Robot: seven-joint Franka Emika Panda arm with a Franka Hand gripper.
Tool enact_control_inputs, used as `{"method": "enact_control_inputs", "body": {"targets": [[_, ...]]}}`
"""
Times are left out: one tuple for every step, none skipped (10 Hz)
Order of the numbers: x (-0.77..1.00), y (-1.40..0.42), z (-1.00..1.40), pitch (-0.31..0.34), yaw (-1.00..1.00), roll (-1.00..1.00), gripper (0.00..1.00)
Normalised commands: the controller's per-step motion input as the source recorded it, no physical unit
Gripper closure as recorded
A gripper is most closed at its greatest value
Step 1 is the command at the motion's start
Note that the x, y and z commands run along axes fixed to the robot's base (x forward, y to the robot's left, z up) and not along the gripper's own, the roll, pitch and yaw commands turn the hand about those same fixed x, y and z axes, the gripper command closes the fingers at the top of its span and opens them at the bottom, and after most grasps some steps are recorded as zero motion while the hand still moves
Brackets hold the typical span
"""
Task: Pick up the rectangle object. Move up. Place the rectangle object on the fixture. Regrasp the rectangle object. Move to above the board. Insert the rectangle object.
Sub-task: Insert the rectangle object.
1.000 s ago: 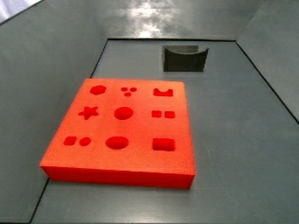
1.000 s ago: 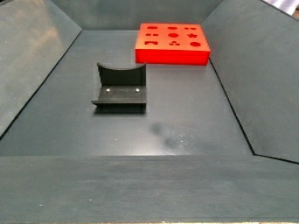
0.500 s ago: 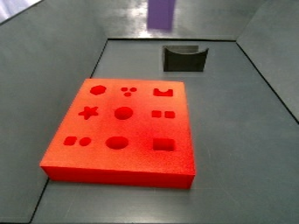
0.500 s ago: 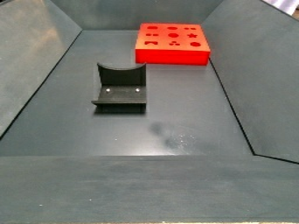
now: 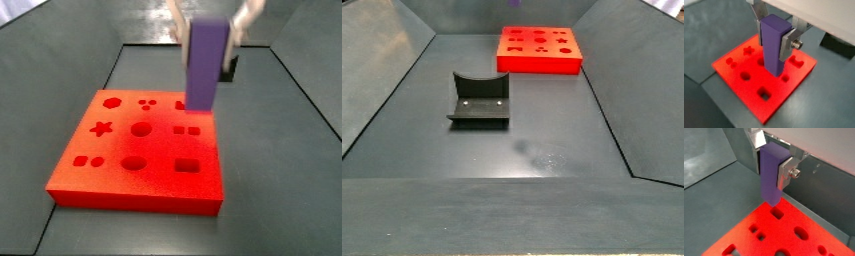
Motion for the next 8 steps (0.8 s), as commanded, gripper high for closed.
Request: {"method": "enact_control_inputs", "body": {"targets": [[0.23, -0.19, -1.0, -0.034, 0.0, 0.1, 1.0], [0.06, -0.01, -1.0, 0.0, 0.0, 0.14, 1.0], [0.03, -0.03, -0.69, 0.039, 0.0, 0.17, 1.0], [0.0, -0.04, -0.9, 0.014, 0.0, 0.1, 1.0], [0.0, -0.14, -0.66, 0.0, 0.0, 0.15, 1.0], [0.0, -0.17, -0.19, 0.031, 0.0, 0.07, 1.0], [0.0, -0.22, -0.24, 0.0, 0.04, 0.03, 1.0], [0.0, -0.22, -0.23, 0.0, 0.1, 0.08, 1.0]]}}
